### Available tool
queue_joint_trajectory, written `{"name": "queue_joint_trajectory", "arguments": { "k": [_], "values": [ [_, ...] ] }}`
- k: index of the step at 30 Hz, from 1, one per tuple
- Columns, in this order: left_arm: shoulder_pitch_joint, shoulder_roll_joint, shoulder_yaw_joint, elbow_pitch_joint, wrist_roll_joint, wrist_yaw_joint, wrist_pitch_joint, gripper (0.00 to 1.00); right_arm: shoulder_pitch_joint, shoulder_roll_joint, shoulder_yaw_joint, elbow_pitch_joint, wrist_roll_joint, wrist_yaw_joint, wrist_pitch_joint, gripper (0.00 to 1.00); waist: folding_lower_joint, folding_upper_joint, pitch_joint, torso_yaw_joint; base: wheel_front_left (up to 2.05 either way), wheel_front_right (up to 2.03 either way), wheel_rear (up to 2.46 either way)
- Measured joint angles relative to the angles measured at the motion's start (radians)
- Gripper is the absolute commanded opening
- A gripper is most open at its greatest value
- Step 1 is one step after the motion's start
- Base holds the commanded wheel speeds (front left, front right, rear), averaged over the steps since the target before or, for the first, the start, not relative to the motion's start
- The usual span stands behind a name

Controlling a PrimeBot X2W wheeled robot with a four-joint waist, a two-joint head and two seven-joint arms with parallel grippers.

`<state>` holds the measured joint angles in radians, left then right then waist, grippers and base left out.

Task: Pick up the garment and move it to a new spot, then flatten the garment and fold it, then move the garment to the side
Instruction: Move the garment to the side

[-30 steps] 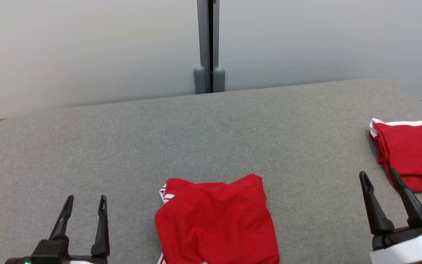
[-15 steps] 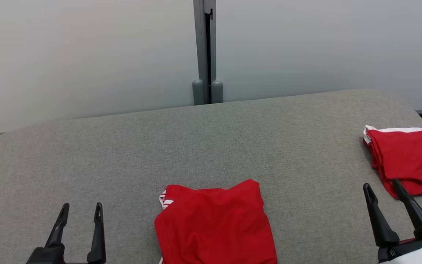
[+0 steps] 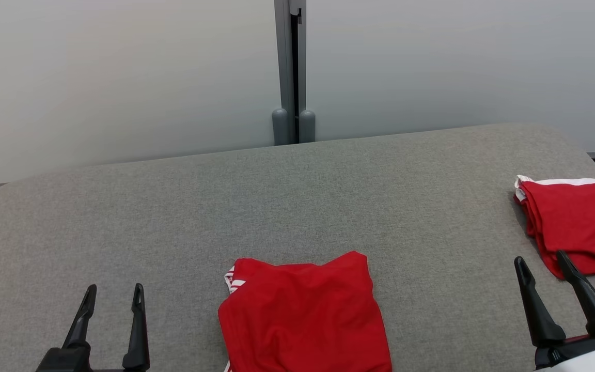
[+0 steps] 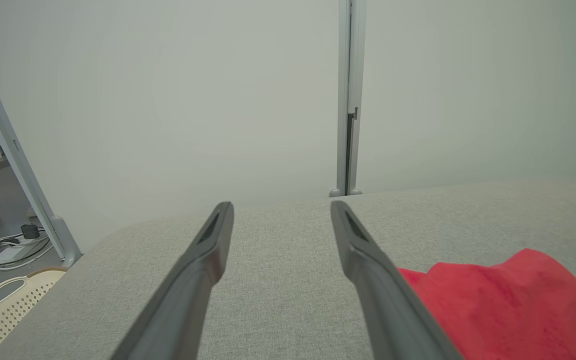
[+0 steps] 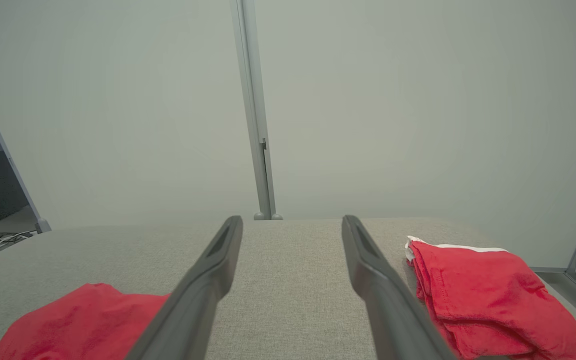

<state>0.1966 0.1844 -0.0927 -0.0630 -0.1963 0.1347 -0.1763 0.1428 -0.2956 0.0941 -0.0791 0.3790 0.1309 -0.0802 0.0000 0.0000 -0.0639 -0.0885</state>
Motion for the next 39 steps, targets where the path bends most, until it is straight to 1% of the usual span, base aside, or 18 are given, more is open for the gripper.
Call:
{"name": "queue_joint_trajectory", "arguments": {
  "k": [6, 9, 12, 15, 17, 23, 26, 28, 29, 30, 31, 35, 37, 39],
  "values": [
    [-0.005, -0.003, -0.007, -0.011, 0.000, 0.009, -0.005, 1.00, 0.001, -0.001, -0.016, 0.000, -0.001, 0.000, 0.000, 1.00, 0.0000, 0.0000, 0.009, 0.010, 0.00, 0.00, 0.00],
    [-0.029, -0.007, -0.015, -0.021, 0.004, 0.015, -0.013, 1.00, 0.000, -0.002, -0.023, 0.008, -0.002, 0.000, 0.008, 1.00, 0.0000, 0.0000, 0.021, 0.028, 0.00, 0.00, 0.00],
    [-0.070, -0.015, -0.034, -0.030, 0.012, 0.016, -0.019, 1.00, -0.004, -0.009, -0.006, 0.047, -0.003, 0.000, 0.024, 1.00, 0.0000, 0.0000, 0.044, 0.055, 0.00, 0.00, 0.00],
    [-0.133, -0.033, -0.057, -0.040, 0.022, 0.011, -0.031, 1.00, -0.031, -0.007, 0.033, 0.101, 0.001, 0.000, 0.036, 1.00, 0.0000, 0.0000, 0.085, 0.086, 0.00, 0.00, 0.00],
    [-0.176, -0.046, -0.074, -0.037, 0.025, 0.007, -0.040, 1.00, -0.061, -0.009, 0.082, 0.146, 0.002, 0.000, 0.036, 1.00, 0.0000, 0.0000, 0.115, 0.111, 0.00, 0.00, 0.00],
    [-0.265, -0.074, -0.103, 0.011, 0.027, -0.007, -0.068, 1.00, -0.134, 0.017, 0.203, 0.300, 0.039, 0.000, 0.012, 1.00, 0.0000, 0.0000, 0.200, 0.205, 0.00, 0.00, 0.00],
    [-0.293, -0.083, -0.109, 0.032, 0.026, -0.010, -0.076, 1.00, -0.154, 0.027, 0.231, 0.381, 0.060, 0.000, 0.004, 1.00, 0.0000, 0.0000, 0.235, 0.245, 0.00, 0.00, 0.00],
    [-0.304, -0.090, -0.111, 0.043, 0.024, -0.010, -0.081, 1.00, -0.167, 0.026, 0.251, 0.428, 0.065, 0.000, 0.017, 1.00, 0.0000, 0.0000, 0.255, 0.265, 0.00, 0.00, 0.00],
    [-0.307, -0.092, -0.111, 0.046, 0.023, -0.011, -0.082, 1.00, -0.175, 0.026, 0.251, 0.441, 0.071, 0.000, 0.017, 0.98, 0.0000, 0.0000, 0.264, 0.273, 0.00, 0.00, 0.00],
    [-0.310, -0.095, -0.112, 0.050, 0.023, -0.011, -0.083, 1.00, -0.185, 0.025, 0.250, 0.457, 0.076, 0.001, 0.021, 0.25, 0.0000, 0.0000, 0.271, 0.280, 0.00, 0.00, 0.00],
    [-0.311, -0.098, -0.110, 0.053, 0.020, -0.011, -0.084, 1.00, -0.191, 0.023, 0.251, 0.462, 0.082, 0.001, 0.024, 0.00, 0.0000, 0.0000, 0.277, 0.285, 0.00, 0.00, 0.00],
    [-0.319, -0.101, -0.102, 0.057, 0.022, -0.012, -0.085, 1.00, -0.214, 0.006, 0.268, 0.460, 0.095, 0.002, 0.030, 0.00, 0.0000, 0.0000, 0.290, 0.285, 0.00, 0.00, 0.00],
    [-0.327, -0.102, -0.094, 0.052, 0.030, -0.016, -0.085, 1.00, -0.226, -0.027, 0.286, 0.425, 0.062, 0.002, 0.026, 0.00, 0.0000, 0.0000, 0.294, 0.272, 0.00, 0.00, 0.00],
    [-0.327, -0.101, -0.085, 0.047, 0.037, -0.020, -0.085, 1.00, -0.235, -0.057, 0.283, 0.381, 0.027, 0.002, 0.020, 0.00, 0.0000, 0.0000, 0.296, 0.255, 0.00, 0.00, 0.00]
  ]
}}
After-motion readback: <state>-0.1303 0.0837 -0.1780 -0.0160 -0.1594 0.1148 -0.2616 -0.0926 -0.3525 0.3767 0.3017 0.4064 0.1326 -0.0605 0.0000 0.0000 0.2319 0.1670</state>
